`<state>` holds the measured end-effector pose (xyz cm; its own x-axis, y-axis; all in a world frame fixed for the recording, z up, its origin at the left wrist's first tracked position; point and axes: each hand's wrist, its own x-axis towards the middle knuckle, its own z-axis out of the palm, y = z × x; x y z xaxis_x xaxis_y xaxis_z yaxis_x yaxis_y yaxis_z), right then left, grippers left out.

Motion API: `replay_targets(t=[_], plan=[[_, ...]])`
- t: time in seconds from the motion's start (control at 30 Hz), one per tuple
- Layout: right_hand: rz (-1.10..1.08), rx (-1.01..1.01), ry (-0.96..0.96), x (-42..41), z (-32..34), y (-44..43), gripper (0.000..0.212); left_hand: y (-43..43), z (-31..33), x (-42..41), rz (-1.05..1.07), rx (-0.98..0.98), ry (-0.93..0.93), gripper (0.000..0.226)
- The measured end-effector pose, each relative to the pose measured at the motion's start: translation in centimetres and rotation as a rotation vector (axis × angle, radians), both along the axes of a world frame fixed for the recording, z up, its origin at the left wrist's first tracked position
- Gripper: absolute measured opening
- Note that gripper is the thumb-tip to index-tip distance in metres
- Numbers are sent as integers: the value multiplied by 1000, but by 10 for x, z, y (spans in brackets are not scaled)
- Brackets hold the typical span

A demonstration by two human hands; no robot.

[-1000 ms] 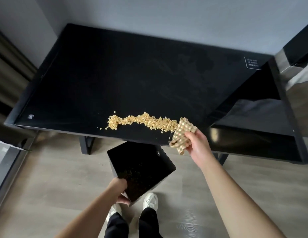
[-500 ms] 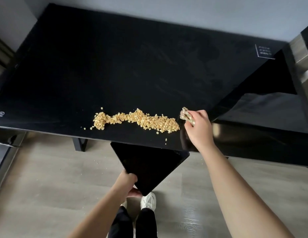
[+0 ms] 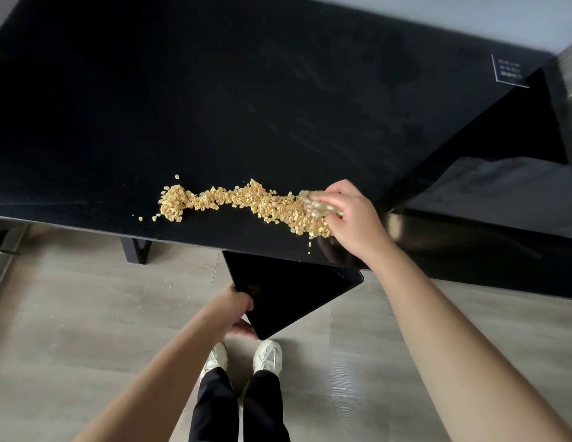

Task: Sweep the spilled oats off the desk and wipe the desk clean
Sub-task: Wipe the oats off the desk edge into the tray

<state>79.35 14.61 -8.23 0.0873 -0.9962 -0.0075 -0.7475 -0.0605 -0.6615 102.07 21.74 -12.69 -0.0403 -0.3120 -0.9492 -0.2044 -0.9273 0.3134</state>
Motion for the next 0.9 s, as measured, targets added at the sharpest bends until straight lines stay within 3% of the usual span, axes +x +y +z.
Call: replay_targets(t=[0.33, 0.47, 0.57, 0.7, 0.83, 0.9], plan=[[139, 89, -31, 45, 4, 69, 34, -6, 8, 23, -161, -32, 8, 20], [107, 273, -102, 55, 8, 78, 38, -10, 6, 31, -232, -21, 8, 17], [9, 315, -237, 56, 19, 79, 35, -11, 11, 31, -269, -35, 6, 21], [-170, 208, -354, 48, 38, 71, 36, -9, 13, 32, -283, -48, 5, 26], [-406, 60, -327, 32, 38, 50, 33, -11, 11, 37, -294, -66, -48, 29], [-491, -24, -198, 24, 27, 41, 34, -12, 11, 42, -295, -92, -93, 31]])
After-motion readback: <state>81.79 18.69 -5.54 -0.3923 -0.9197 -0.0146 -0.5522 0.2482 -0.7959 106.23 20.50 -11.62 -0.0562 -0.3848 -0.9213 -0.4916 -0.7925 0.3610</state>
